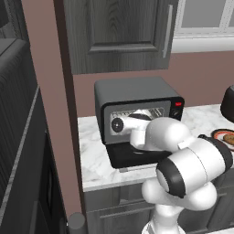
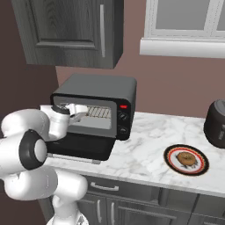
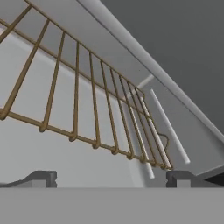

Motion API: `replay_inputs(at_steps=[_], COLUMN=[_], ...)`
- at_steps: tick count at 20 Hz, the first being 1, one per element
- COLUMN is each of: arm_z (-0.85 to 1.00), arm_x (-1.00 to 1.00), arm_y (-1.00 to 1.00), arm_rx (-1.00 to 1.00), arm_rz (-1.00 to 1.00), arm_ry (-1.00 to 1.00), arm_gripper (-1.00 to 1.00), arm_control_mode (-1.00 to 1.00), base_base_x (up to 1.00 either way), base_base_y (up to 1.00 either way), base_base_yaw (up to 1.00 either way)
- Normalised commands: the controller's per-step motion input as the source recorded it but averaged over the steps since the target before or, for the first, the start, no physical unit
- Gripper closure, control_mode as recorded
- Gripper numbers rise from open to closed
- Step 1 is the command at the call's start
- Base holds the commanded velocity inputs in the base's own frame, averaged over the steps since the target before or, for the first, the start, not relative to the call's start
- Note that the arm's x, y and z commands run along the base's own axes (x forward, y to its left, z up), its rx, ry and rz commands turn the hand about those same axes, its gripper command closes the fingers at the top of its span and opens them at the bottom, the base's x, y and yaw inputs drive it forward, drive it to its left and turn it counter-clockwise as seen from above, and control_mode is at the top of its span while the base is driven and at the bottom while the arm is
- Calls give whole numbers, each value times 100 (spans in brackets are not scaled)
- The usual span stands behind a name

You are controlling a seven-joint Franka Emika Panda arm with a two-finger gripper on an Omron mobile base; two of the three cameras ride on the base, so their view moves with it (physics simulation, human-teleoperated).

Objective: Pick up the bagel from the plate, place it on the toaster oven rack, close the door, and set the timer.

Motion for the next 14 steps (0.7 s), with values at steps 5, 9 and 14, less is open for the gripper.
replay_inputs(at_steps=[5,9,14], arm_z=[-11,-1,-3], arm_x=[3,7,9], arm_y=[-3,-3,-2], arm_rx=[0,0,0], arm_rz=[4,5,4], arm_ry=[-2,-6,-6], arm_gripper=[-100,-100,-100], arm_control_mode=[-100,-100,-100], base_base_x=[0,0,0], base_base_y=[0,0,0], base_base_yaw=[0,0,0])
